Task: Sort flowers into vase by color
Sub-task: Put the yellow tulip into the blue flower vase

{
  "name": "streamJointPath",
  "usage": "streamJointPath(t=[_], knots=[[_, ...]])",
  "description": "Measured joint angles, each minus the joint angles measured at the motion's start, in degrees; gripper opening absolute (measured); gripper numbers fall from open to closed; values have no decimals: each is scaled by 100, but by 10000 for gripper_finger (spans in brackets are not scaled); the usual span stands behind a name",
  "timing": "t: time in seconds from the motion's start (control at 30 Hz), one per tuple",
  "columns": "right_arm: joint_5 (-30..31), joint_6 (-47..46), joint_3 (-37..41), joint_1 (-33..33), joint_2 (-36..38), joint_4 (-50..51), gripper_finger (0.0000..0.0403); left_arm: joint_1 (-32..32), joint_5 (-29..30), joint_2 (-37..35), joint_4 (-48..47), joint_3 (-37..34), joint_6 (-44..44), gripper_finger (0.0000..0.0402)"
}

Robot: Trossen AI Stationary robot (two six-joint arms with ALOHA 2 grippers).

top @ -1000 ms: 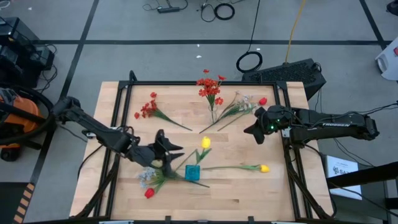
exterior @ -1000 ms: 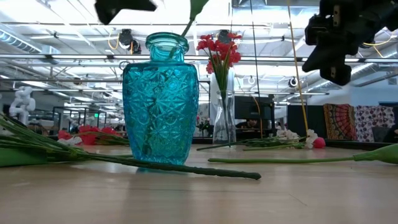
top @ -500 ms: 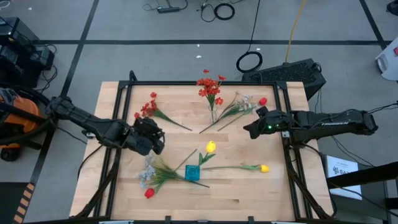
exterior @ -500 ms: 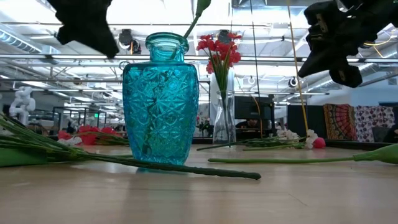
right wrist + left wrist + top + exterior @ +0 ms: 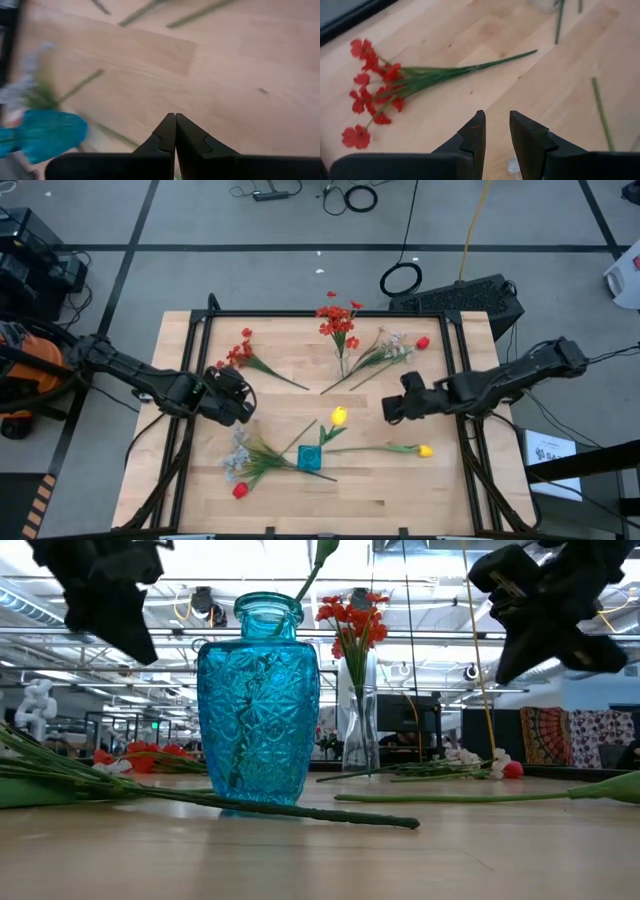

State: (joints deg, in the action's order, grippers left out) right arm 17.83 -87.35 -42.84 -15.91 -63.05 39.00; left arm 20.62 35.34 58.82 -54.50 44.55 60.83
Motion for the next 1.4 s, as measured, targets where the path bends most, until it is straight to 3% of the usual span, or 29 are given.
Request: streamJointPath(t=[0.2,0.73,1.07,1.4], knots=[[-169,-904,-689,-134,-591,1087,0,0,-67,-286,252,-462,436,93],[-143,-912,-715,-132,-1335,417,0,0,-81,-281,373,-490,488,93],[-146,-962,-715,-132,-1385,954,0,0,-72,-281,1385,-485,482,93],[-711,509,-713,218,-1314,1260,0,-5,143,-281,1710,-483,482,93]])
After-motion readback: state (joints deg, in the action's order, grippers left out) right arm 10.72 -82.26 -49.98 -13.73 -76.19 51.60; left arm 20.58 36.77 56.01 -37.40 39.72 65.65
